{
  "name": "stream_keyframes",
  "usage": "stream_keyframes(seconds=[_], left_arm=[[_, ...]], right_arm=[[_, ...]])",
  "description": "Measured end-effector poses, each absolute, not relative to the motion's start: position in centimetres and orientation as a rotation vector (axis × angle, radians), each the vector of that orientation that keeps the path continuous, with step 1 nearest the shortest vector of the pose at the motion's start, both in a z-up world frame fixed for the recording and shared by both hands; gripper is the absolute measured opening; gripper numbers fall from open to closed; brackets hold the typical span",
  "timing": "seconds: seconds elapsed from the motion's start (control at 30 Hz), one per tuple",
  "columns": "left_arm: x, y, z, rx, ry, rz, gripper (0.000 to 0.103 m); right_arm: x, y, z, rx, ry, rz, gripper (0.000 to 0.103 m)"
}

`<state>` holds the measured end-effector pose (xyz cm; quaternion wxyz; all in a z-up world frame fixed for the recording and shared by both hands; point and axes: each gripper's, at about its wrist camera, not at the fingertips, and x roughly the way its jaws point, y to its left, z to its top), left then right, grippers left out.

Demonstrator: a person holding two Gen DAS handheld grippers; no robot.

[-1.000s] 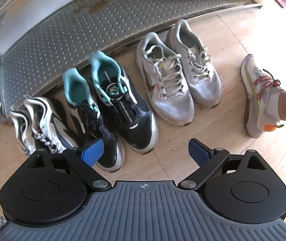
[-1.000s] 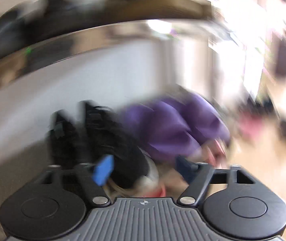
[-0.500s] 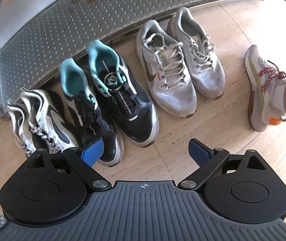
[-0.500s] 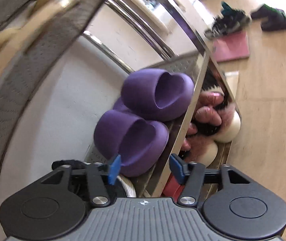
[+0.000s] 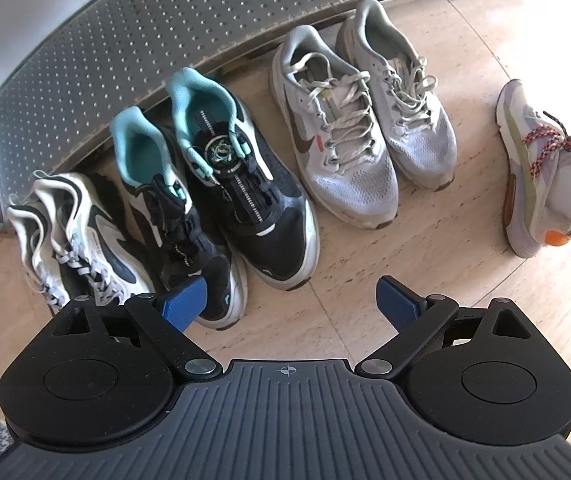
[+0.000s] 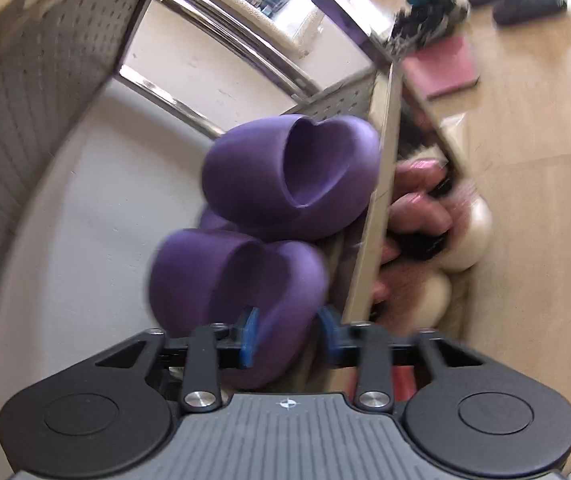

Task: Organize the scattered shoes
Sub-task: 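Open the right tool and withdraw from the shelf, then grasp the white-grey sneakers by their heels with the right tool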

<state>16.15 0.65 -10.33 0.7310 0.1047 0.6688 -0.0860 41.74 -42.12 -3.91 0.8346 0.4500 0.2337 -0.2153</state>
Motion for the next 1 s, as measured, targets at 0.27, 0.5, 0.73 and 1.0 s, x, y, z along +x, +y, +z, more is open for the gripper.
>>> stream_keyframes(seconds=[0.27,0.5,0.73,1.0], left_arm=[[15.9,1.1,-9.4,0.228,1.445,-0.192,0.095],[15.9,2.5,-8.7,0.235,1.426,-0.141,0.095],[15.1,4.5,-6.4,0.186,1.381,-0.101,0.095],[13.4,6.8,-4.1,0.117,1.350,-0.052,0.096]], right_arm=[[41.0,-42.1,-3.1,0.914,0.525,-0.506,0.035],[37.4,-41.5,-2.3,0.971,0.620,-0.544,0.077],[35.1,-31.6,-5.6,0.527,1.281,-0.366,0.080],[30.9,-14.0,-9.1,0.083,1.367,0.220,0.047]])
